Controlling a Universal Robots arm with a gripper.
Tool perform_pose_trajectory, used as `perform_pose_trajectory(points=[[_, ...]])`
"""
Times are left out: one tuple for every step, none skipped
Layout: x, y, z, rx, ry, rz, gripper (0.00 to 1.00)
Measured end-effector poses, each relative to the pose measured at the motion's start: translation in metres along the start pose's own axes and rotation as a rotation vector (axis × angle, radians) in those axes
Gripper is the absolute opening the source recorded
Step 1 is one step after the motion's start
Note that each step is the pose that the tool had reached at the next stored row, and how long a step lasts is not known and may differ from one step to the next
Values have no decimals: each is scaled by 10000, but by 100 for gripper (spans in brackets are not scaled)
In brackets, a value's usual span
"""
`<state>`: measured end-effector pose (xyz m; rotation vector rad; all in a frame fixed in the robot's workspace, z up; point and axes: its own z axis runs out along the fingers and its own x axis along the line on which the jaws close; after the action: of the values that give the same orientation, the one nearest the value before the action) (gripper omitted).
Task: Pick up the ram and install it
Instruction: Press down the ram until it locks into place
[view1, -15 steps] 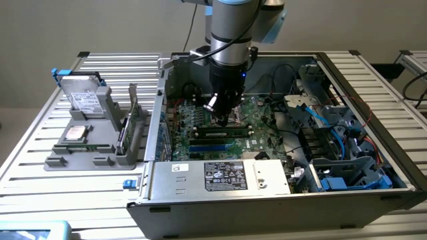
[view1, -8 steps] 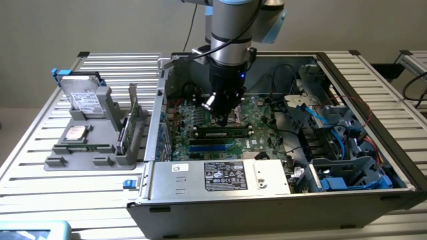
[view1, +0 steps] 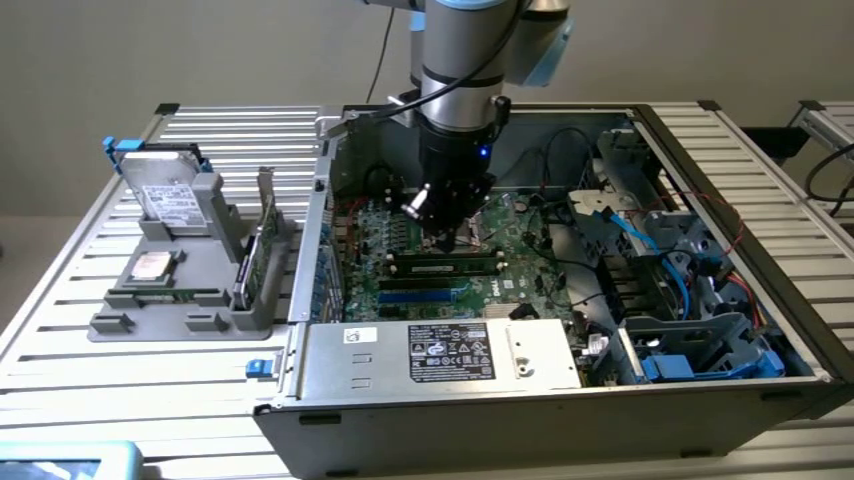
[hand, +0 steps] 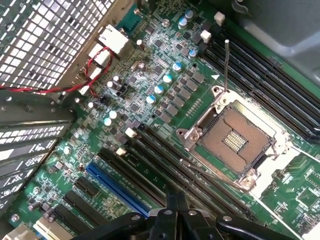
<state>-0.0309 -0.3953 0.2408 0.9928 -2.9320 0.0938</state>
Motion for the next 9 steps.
perform_pose_trajectory(points=[[0, 1, 0, 66, -83, 63, 11], [0, 1, 0, 126, -140, 124, 11], [0, 1, 0, 181, -183, 185, 11], [0, 1, 0, 217, -208, 257, 11], [0, 1, 0, 239, -223, 335, 11], [0, 1, -1, 255, -234, 421, 11], [-1, 1, -1, 267, -243, 512, 11], [0, 1, 0, 277, -253, 608, 11], [0, 1, -1, 287, -260, 703, 11]])
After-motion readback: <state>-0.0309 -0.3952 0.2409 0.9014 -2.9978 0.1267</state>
